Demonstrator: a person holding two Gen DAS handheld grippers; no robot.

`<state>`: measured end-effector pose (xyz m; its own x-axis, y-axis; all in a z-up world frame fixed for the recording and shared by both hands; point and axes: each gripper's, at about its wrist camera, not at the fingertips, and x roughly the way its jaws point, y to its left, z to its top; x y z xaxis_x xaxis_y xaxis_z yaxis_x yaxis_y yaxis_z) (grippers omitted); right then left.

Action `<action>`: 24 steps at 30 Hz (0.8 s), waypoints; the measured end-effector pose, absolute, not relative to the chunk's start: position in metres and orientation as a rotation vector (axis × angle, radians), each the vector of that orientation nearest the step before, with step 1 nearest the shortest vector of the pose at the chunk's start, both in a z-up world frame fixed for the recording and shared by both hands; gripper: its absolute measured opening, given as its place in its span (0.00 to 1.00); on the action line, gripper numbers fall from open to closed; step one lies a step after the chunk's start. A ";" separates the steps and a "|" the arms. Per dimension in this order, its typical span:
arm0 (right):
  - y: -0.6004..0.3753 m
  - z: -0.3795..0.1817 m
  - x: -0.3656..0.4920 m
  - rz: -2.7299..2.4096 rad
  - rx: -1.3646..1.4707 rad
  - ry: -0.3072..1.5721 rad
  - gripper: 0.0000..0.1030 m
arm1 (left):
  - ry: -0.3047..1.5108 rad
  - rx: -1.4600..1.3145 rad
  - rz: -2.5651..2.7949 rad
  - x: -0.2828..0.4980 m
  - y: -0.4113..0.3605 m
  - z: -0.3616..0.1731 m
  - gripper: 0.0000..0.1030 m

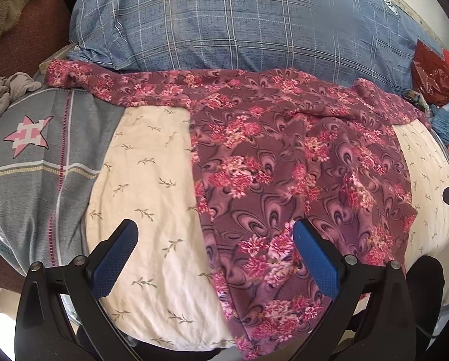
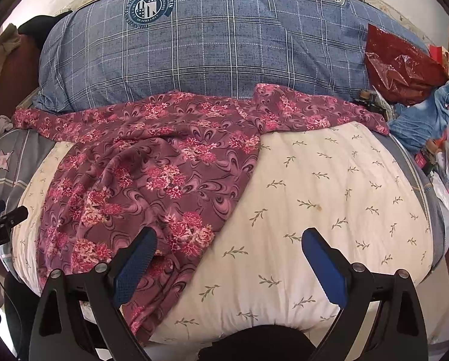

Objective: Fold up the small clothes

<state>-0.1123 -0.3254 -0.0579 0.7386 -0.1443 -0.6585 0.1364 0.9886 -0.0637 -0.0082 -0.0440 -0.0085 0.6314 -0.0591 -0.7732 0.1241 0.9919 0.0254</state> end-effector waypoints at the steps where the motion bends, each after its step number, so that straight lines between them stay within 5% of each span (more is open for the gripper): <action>1: -0.326 -0.059 -0.113 -0.156 -0.007 0.724 0.95 | 0.882 0.079 -0.109 -0.009 -0.045 -0.009 1.00; 24: -0.334 -0.066 -0.114 -0.172 0.003 0.733 0.94 | 0.896 0.048 -0.136 -0.007 -0.048 -0.010 1.00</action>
